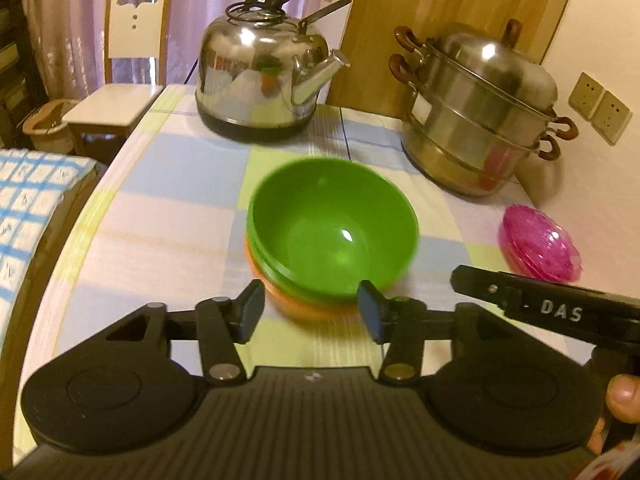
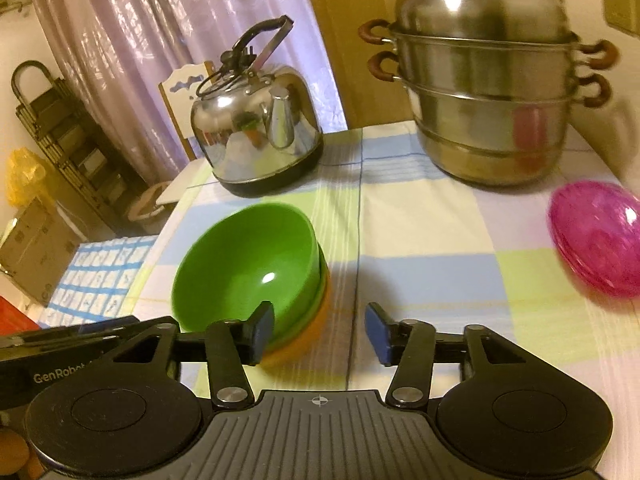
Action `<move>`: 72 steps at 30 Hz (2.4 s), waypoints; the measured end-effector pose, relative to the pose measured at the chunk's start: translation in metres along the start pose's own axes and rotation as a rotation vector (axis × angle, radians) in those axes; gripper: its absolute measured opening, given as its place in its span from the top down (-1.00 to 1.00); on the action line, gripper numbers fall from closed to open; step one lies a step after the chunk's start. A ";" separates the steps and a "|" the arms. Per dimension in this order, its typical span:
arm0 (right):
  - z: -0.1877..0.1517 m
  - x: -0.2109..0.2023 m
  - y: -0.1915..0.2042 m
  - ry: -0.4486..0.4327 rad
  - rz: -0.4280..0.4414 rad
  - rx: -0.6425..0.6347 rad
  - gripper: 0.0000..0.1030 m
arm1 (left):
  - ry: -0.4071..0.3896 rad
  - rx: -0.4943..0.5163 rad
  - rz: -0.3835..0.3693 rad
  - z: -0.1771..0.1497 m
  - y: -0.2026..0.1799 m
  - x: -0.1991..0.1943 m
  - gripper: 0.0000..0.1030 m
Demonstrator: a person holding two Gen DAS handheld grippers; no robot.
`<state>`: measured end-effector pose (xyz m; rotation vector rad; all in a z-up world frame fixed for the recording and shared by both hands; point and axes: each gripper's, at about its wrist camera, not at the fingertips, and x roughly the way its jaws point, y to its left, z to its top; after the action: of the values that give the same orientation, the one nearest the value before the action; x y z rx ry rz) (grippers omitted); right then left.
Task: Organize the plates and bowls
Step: 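Lower the bowl onto the bowl stack and open both grippers, then pull both grippers back from the bowl stack, then move both grippers forward to the rim of the green-orange bowl stack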
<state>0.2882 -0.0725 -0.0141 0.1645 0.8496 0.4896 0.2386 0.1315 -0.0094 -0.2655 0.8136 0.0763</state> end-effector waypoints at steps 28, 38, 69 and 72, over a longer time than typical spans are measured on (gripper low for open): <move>-0.112 -0.097 -0.019 0.005 -0.114 0.043 -0.24 | -0.008 -0.040 0.027 -0.117 -0.026 -0.082 -0.58; -0.112 -0.095 -0.020 0.015 -0.119 0.051 -0.25 | 0.000 -0.036 0.017 -0.116 -0.028 -0.073 -0.61; 0.024 0.017 -0.021 0.007 0.036 0.157 -0.35 | -0.084 -0.345 -0.017 0.020 0.064 0.050 -0.66; 0.034 0.033 -0.025 0.026 0.038 0.156 -0.38 | -0.068 -0.371 -0.021 0.023 0.067 0.068 -0.66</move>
<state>0.3411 -0.0765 -0.0228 0.3183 0.9115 0.4619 0.2895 0.1999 -0.0575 -0.6182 0.7260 0.2162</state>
